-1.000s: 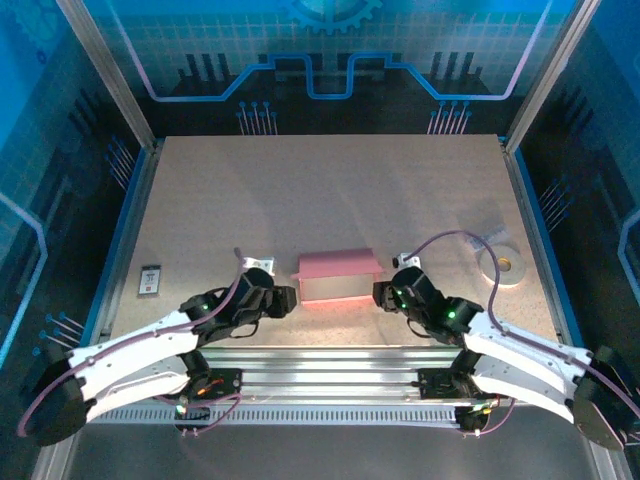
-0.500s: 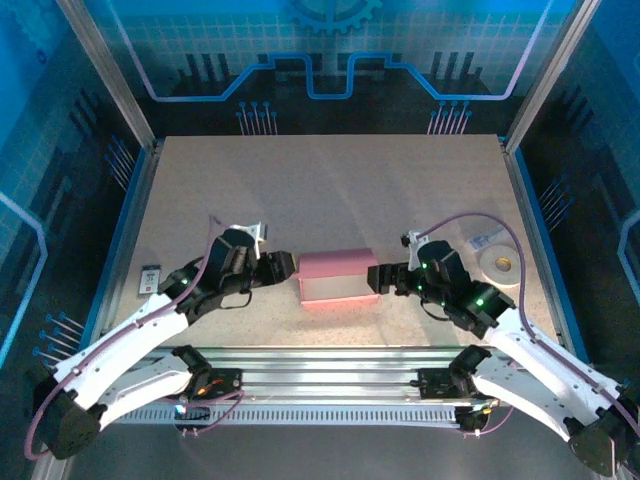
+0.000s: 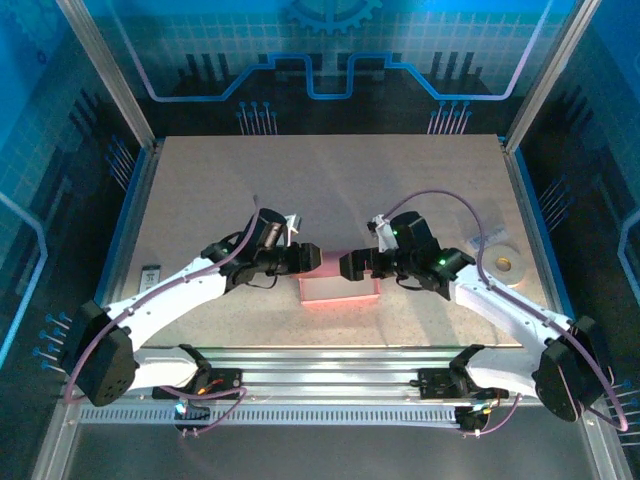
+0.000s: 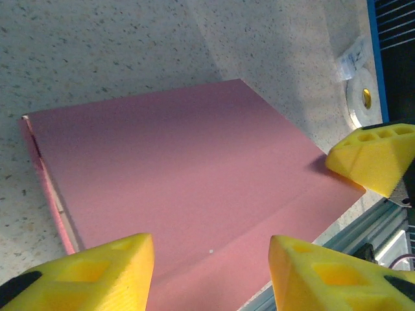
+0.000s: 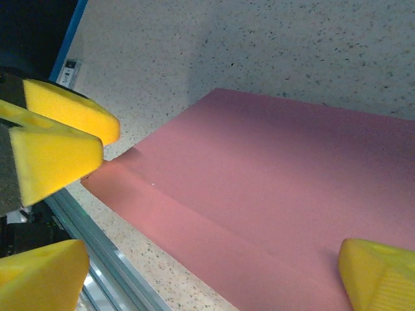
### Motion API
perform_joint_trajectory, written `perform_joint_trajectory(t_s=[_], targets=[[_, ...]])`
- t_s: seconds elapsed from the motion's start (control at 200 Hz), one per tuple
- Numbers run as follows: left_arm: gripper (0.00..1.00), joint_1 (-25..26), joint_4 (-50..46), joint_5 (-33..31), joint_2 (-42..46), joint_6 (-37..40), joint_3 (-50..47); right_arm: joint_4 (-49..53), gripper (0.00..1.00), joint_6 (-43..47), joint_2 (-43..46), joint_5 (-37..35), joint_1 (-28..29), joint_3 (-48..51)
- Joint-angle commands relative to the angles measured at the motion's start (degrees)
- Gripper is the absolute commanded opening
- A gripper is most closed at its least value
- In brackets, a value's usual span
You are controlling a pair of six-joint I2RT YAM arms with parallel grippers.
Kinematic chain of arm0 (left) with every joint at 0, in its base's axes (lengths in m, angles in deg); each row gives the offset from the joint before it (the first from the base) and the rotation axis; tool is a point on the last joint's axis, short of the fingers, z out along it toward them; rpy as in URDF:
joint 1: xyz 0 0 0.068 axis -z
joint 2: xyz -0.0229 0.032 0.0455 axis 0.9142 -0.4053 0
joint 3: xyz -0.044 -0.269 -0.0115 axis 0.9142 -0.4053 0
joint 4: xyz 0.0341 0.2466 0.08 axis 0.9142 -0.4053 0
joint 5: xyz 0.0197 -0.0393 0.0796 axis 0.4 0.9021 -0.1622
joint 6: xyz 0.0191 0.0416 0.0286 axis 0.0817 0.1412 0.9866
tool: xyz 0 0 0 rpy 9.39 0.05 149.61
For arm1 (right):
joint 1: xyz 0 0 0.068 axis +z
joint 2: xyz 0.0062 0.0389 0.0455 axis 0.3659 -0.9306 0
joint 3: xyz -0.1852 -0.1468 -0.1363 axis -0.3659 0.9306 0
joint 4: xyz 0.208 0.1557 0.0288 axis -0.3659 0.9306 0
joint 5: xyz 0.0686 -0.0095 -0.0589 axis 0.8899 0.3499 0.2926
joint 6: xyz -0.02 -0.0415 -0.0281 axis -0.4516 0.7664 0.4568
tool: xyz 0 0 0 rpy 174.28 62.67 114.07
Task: Fold the paper box
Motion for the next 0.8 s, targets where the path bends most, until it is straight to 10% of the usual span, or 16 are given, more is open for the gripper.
perform_joint_trajectory(t_s=[0.0,0.796], targets=[[0.51,-0.2,3.1,3.4,-1.5,0.2,-0.9,-3.6,0.99,-1.6,-0.3,2.0,0.1,2.3],[0.5,5.9,9.5,-0.3,-9.1,-4.3,-9.3,-12.0,0.99,-5.3,-3.7,0.0,2.5,13.2]])
